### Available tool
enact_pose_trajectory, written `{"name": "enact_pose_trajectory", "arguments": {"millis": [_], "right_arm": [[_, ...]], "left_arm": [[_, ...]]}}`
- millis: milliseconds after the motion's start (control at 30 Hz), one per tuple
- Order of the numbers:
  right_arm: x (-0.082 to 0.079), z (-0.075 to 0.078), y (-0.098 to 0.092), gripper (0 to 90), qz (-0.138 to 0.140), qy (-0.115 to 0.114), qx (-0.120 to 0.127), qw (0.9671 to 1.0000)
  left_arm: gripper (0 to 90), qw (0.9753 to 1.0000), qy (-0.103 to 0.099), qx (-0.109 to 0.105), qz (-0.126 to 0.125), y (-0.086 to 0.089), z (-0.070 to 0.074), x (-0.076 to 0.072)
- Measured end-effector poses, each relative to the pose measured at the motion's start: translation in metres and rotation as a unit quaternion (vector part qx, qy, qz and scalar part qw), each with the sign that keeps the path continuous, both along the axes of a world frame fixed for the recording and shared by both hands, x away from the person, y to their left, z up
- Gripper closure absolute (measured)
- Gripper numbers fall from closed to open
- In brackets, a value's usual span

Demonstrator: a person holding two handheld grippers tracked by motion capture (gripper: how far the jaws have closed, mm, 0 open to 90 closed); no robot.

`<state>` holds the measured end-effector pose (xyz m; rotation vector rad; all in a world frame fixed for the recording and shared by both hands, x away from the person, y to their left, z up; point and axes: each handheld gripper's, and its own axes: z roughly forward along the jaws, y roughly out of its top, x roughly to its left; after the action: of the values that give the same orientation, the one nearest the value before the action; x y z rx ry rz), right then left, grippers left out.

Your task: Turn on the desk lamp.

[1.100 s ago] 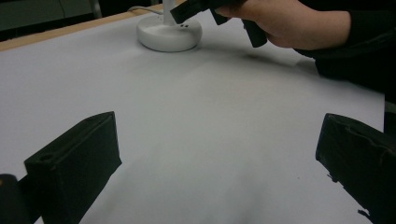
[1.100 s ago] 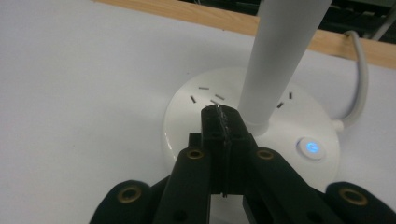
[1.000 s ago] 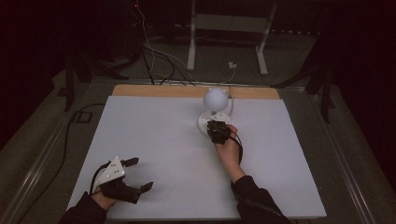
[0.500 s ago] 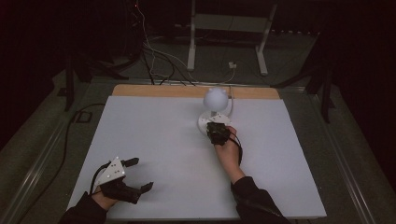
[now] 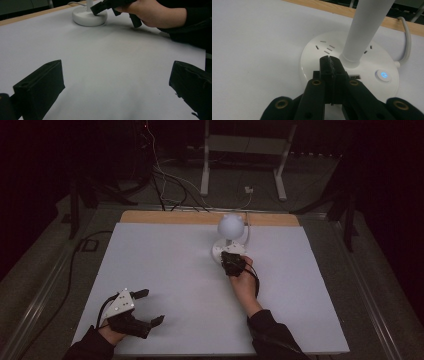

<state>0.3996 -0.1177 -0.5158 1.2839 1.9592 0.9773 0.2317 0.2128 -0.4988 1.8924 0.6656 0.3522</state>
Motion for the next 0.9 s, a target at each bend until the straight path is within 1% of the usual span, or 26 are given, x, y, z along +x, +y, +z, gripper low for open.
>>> {"name": "enact_pose_trajectory", "arguments": {"millis": [67, 133, 167, 267, 333, 433, 567, 600, 633, 667, 700, 767, 833, 867, 900], "right_arm": [[0.000, 0.001, 0.000, 90.0, -0.001, 0.003, 0.002, 1.0000], [0.002, 0.002, -0.002, 90.0, 0.003, 0.010, 0.014, 0.9998], [0.002, 0.002, -0.002, 90.0, 0.003, 0.010, 0.015, 0.9998], [0.001, 0.004, -0.002, 90.0, 0.009, 0.009, 0.023, 0.9997], [-0.001, 0.006, -0.001, 89.9, 0.013, 0.003, 0.023, 0.9996], [-0.003, 0.010, -0.001, 86.7, 0.019, -0.001, 0.027, 0.9994], [-0.006, 0.014, -0.003, 79.6, 0.026, -0.011, 0.033, 0.9991], [-0.006, 0.015, -0.004, 77.1, 0.026, -0.011, 0.036, 0.9989], [-0.007, 0.016, -0.005, 72.6, 0.028, -0.012, 0.039, 0.9988], [-0.007, 0.016, -0.005, 69.2, 0.031, -0.016, 0.041, 0.9985], [-0.008, 0.017, -0.005, 65.8, 0.036, -0.018, 0.038, 0.9984], [-0.009, 0.018, -0.005, 52.9, 0.044, -0.024, 0.041, 0.9979], [-0.011, 0.019, -0.005, 40.0, 0.049, -0.032, 0.036, 0.9977], [-0.011, 0.019, -0.005, 32.2, 0.052, -0.032, 0.036, 0.9975], [-0.011, 0.020, -0.005, 26.9, 0.050, -0.034, 0.035, 0.9975]], "left_arm": [[0.3, 1.0000, 0.000, -0.001, 0.000, 0.000, 0.000, 0.000], [0.3, 1.0000, 0.000, -0.002, 0.001, 0.000, 0.000, 0.000], [0.3, 1.0000, 0.000, -0.003, 0.001, 0.000, 0.000, 0.000], [0.3, 1.0000, 0.000, -0.001, 0.001, 0.000, 0.000, 0.000], [0.3, 1.0000, 0.000, -0.002, 0.001, 0.000, 0.000, 0.000], [0.3, 1.0000, 0.001, -0.001, 0.000, 0.000, 0.000, 0.000], [0.3, 1.0000, 0.001, -0.001, -0.001, 0.000, 0.000, 0.000], [0.3, 1.0000, 0.001, -0.001, -0.001, 0.000, 0.000, 0.000], [0.3, 1.0000, 0.002, -0.002, -0.001, 0.000, 0.000, 0.000], [0.3, 1.0000, 0.002, -0.002, -0.001, 0.000, 0.000, 0.000], [0.3, 1.0000, 0.002, -0.001, -0.001, 0.000, 0.000, 0.000], [0.3, 1.0000, 0.002, -0.002, -0.001, 0.000, 0.000, 0.000], [0.3, 1.0000, 0.002, -0.001, -0.001, 0.000, 0.000, 0.000], [0.3, 1.0000, 0.002, -0.001, -0.001, 0.000, 0.000, 0.000], [0.3, 1.0000, 0.002, -0.001, -0.001, 0.000, 0.000, 0.000]]}}
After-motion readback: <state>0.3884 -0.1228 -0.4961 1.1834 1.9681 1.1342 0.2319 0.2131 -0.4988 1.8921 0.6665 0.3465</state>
